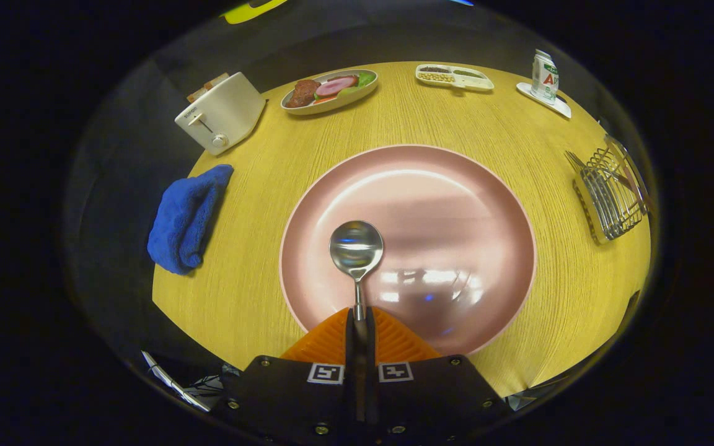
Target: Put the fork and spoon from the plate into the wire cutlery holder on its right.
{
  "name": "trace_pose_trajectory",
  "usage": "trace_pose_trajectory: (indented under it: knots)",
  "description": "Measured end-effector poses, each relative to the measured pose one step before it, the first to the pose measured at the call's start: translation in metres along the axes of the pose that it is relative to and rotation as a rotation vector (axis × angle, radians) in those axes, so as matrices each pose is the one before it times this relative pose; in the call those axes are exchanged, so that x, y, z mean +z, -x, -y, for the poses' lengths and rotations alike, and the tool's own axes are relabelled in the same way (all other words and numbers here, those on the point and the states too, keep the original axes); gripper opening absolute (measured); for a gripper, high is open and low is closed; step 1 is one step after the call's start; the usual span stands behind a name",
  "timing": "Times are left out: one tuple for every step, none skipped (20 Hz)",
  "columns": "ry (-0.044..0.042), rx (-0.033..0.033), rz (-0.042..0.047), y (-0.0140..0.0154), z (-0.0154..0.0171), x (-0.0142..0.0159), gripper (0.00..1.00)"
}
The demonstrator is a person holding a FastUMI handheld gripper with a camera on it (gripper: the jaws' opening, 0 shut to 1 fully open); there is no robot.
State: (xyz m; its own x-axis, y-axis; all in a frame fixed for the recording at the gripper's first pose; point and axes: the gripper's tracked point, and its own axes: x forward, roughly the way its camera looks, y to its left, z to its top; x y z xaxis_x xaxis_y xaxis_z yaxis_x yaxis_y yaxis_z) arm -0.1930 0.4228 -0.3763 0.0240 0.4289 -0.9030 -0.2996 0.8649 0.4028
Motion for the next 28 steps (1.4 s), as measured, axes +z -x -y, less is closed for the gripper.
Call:
trace_pose_trajectory:
  knots:
    - [-0.00112,0.00098,-0.00044,-0.00001,0.00021,0.00065,0.06]
    - [-0.00120,0.00037,0.00046,0.00064,-0.00011,-0.00103,0.06]
    - [-0.00114,0.00048,0.00059,0.00068,0.00025,0.00099,0.06]
    - [-0.00115,0.00085,0.00170,0.00051,0.00001,0.00054,0.06]
    - [-0.00197,0.00038,0.00256,0.00132,0.00105,0.00087,0.06]
    - [-0.00187,-0.00085,0.00541,0.00208,0.00095,0.00097,0.06]
    - [0.00043,-0.00087,0.00548,0.00169,0.00075,0.00232,0.06]
    - [-0.00268,-0.00062,0.00723,0.00128,0.00109,0.00220,0.06]
    - [-0.00321,0.00181,0.00526,0.00254,0.00089,0.00259,0.06]
    - [-0.00483,0.00276,0.00805,0.00220,0.00060,0.00295,0.06]
    - [-0.00185,0.00095,0.00912,0.00319,0.00118,0.00423,0.06]
    - [-0.00199,0.00064,0.01283,0.00352,0.00170,0.00442,0.06]
    - [-0.00131,-0.00083,0.01220,0.00384,0.00265,0.00563,0.06]
    - [-0.00372,-0.00027,0.01440,0.00458,0.00338,0.00527,0.06]
    - [-0.00250,-0.00379,0.01556,0.00453,0.00420,0.00726,0.06]
    - [-0.00327,-0.00514,0.01619,0.00612,0.00450,0.00860,0.06]
    - [-0.00362,-0.00664,0.01749,0.00566,0.00655,0.00876,0.06]
    - [-0.00588,-0.00991,0.01943,0.00625,0.00917,0.00950,0.06]
    - [-0.00652,-0.01160,0.01611,0.00595,0.01046,0.00857,0.06]
    - [-0.00913,-0.01231,0.01672,0.00552,0.01072,0.00753,0.06]
    - [-0.01022,-0.01376,0.01542,0.00540,0.01176,0.00837,0.06]
    - [-0.01160,-0.01368,0.01661,0.00543,0.01188,0.00755,0.06]
    - [-0.01031,-0.01623,0.01262,0.00541,0.01261,0.00703,0.06]
    - [-0.01035,-0.01645,0.01215,0.00448,0.01174,0.00491,0.06]
    - [-0.00907,-0.01713,0.01201,0.00527,0.01259,0.00570,0.06]
    - [-0.00900,-0.01647,0.00884,0.00505,0.01316,0.00473,0.06]
    - [-0.00984,-0.01700,0.00973,0.00496,0.01276,0.00449,0.06]
    - [-0.00965,-0.01500,0.00405,0.00367,0.01092,0.00262,0.06]
